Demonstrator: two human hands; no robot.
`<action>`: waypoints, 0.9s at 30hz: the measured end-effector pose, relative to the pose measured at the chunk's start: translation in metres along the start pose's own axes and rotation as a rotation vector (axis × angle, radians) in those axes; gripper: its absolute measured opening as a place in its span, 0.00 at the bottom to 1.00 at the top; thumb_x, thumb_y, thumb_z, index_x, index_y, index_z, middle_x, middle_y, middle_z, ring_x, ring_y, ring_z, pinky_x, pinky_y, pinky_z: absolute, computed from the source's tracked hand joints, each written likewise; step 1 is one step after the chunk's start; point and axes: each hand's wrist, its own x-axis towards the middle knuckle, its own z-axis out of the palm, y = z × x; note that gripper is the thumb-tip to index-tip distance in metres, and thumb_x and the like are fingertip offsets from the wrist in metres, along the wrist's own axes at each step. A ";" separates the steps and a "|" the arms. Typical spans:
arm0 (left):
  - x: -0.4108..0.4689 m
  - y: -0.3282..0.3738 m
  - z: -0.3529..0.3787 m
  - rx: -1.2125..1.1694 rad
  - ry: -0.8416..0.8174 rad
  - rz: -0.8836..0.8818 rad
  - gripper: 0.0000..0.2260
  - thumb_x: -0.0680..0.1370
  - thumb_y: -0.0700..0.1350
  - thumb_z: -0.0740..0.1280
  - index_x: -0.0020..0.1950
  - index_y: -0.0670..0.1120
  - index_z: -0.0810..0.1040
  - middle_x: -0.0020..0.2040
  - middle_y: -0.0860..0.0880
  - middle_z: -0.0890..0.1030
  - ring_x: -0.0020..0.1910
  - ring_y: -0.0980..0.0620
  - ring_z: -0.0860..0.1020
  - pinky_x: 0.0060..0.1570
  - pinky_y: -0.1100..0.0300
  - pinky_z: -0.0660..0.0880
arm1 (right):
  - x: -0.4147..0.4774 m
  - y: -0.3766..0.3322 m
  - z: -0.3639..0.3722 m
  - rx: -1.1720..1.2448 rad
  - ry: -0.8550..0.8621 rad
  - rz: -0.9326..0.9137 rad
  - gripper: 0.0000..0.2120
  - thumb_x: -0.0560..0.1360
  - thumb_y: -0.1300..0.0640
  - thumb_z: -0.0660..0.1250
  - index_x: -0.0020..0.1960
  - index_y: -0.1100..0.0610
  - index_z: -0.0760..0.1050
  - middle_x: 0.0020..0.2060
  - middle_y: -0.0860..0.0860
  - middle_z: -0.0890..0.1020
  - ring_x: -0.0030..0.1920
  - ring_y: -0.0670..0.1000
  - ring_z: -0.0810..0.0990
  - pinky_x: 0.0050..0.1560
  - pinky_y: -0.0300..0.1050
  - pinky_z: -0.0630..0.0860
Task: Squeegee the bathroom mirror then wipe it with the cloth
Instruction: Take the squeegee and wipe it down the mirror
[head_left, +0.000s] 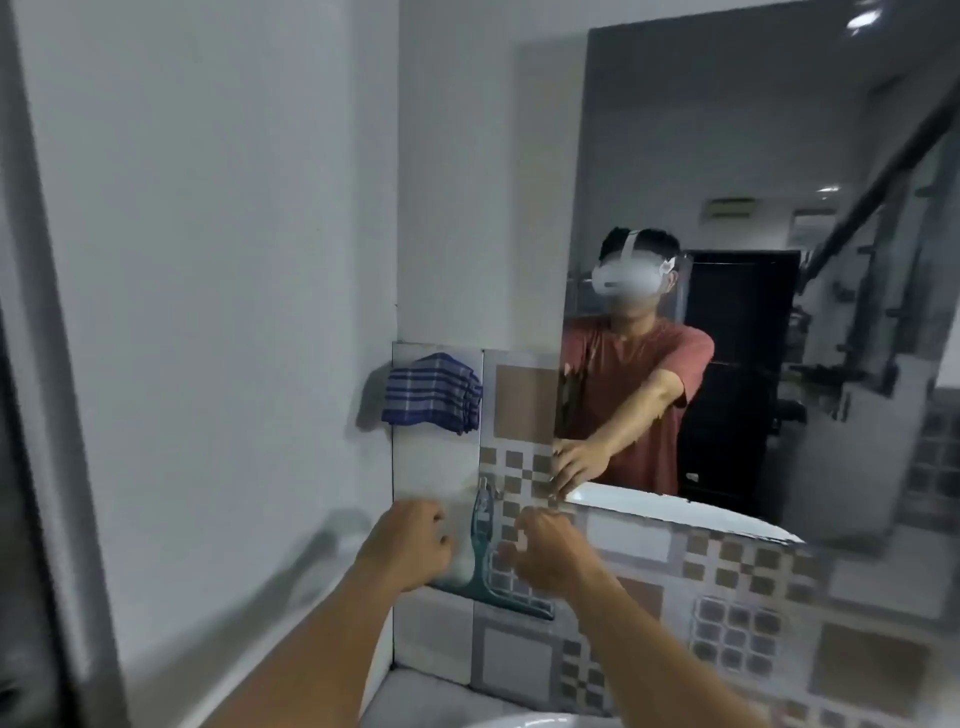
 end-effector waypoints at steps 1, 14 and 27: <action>0.004 -0.007 0.008 -0.033 0.001 0.012 0.07 0.76 0.48 0.69 0.46 0.44 0.80 0.45 0.49 0.82 0.45 0.49 0.80 0.45 0.56 0.78 | 0.005 0.000 0.010 0.022 -0.001 0.015 0.16 0.81 0.48 0.65 0.66 0.54 0.74 0.63 0.52 0.79 0.56 0.50 0.80 0.55 0.43 0.78; 0.054 -0.028 0.091 -0.286 -0.045 -0.086 0.04 0.77 0.44 0.72 0.50 0.51 0.81 0.45 0.56 0.83 0.43 0.58 0.80 0.46 0.64 0.79 | 0.068 0.002 0.076 0.255 0.152 0.208 0.01 0.82 0.54 0.64 0.52 0.50 0.73 0.46 0.45 0.80 0.43 0.46 0.80 0.48 0.43 0.82; 0.062 -0.027 0.109 -0.591 0.115 -0.201 0.08 0.78 0.33 0.69 0.49 0.47 0.79 0.44 0.53 0.81 0.42 0.57 0.80 0.39 0.71 0.76 | 0.070 -0.002 0.083 0.567 0.321 0.227 0.07 0.82 0.58 0.65 0.53 0.46 0.70 0.45 0.39 0.78 0.44 0.38 0.78 0.38 0.32 0.74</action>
